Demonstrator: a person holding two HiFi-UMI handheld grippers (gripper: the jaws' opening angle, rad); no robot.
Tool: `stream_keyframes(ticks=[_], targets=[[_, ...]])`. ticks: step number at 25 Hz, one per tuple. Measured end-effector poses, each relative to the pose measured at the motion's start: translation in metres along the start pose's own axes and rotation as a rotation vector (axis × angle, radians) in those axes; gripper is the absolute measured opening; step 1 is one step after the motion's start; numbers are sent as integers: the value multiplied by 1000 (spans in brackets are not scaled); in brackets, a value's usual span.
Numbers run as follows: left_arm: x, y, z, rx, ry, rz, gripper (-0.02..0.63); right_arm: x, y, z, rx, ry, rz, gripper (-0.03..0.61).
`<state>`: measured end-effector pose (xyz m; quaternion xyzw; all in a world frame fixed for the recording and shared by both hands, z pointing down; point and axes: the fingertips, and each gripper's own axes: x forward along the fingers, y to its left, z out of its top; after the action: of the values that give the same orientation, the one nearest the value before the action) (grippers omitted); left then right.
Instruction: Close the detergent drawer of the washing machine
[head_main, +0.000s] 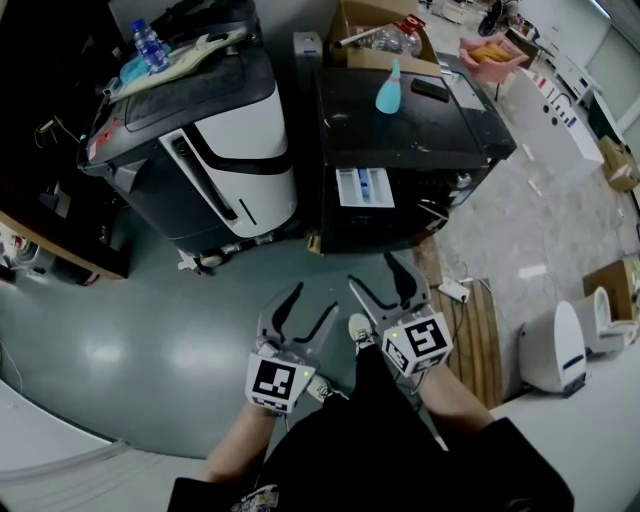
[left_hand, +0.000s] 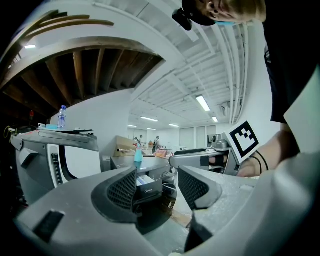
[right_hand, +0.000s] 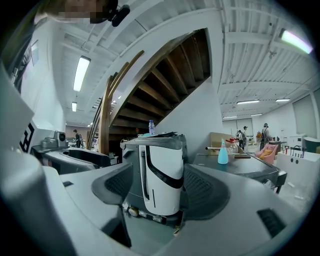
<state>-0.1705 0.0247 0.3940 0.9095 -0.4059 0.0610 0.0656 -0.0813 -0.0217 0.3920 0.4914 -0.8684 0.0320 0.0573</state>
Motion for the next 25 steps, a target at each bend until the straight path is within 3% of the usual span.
stream_keyframes(ticks=[10,25], targets=[[60,3,-17,-13,55,16,244,23,-61,-24,36,44,-9,324],[163,3,-56,-75,126,-16,244,60,-165,-95,99,177,-79,313]])
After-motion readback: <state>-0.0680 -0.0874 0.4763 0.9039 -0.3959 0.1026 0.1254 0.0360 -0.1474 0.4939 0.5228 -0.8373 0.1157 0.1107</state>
